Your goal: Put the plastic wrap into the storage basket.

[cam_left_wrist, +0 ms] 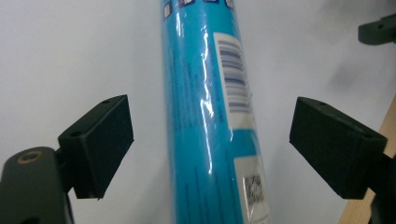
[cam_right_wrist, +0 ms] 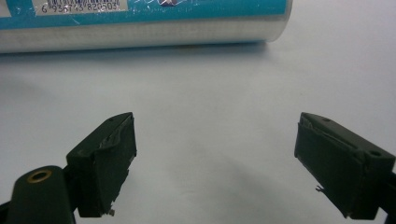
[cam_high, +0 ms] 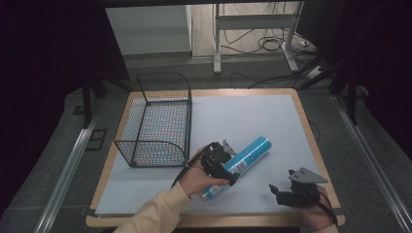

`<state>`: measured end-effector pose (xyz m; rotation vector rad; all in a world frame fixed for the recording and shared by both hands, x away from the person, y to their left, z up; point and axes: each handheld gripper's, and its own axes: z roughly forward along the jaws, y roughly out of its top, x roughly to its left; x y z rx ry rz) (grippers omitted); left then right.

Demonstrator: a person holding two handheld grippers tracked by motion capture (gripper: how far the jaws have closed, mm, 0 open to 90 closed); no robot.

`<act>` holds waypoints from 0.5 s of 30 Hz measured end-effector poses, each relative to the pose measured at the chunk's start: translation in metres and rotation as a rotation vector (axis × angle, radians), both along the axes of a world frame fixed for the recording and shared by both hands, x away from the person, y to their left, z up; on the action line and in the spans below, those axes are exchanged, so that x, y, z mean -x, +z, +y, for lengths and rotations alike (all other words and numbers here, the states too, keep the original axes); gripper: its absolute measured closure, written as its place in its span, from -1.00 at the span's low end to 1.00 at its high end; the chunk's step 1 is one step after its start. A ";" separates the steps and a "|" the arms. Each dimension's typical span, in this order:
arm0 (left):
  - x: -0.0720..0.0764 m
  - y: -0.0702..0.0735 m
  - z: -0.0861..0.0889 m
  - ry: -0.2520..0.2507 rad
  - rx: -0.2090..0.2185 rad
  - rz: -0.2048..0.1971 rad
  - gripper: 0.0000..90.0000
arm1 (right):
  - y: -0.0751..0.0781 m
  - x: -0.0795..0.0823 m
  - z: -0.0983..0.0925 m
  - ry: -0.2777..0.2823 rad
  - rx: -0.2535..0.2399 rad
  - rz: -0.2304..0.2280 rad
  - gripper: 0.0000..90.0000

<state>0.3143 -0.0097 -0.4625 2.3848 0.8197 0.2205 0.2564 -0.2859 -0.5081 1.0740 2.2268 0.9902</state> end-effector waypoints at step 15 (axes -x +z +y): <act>-0.020 -0.011 -0.029 0.008 -0.068 0.063 -0.70 | -0.001 0.000 0.001 0.006 0.008 0.001 -0.72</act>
